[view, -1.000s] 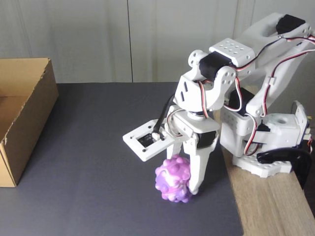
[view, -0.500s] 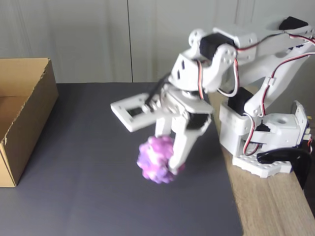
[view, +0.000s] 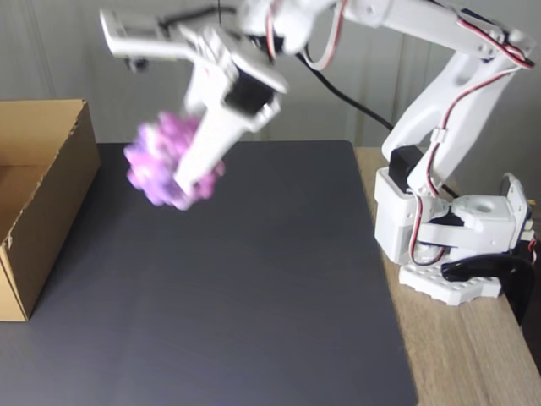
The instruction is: Grasp a ball and put it in the box.
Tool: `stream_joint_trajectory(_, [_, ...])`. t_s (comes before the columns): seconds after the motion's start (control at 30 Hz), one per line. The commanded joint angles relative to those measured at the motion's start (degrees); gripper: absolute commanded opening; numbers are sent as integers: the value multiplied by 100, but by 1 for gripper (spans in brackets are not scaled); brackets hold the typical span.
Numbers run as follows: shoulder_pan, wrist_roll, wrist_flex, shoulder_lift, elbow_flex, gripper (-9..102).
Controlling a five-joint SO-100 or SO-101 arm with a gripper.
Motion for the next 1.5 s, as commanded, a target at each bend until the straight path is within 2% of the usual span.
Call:
stream_joint_trajectory(0.0, [185,62,35,-264,-888,16])
stream_joint_trajectory(0.33, [923,79,-580,-1143,-2303,17])
stream_joint_trajectory(0.83, [2048,97,-2918,-2145,-2496,19])
stream_joint_trajectory(1.2, [1828,70,-3015,-4263,-5071,20])
stream_joint_trajectory(1.47, [1670,35,-3560,-5010,-5484,20])
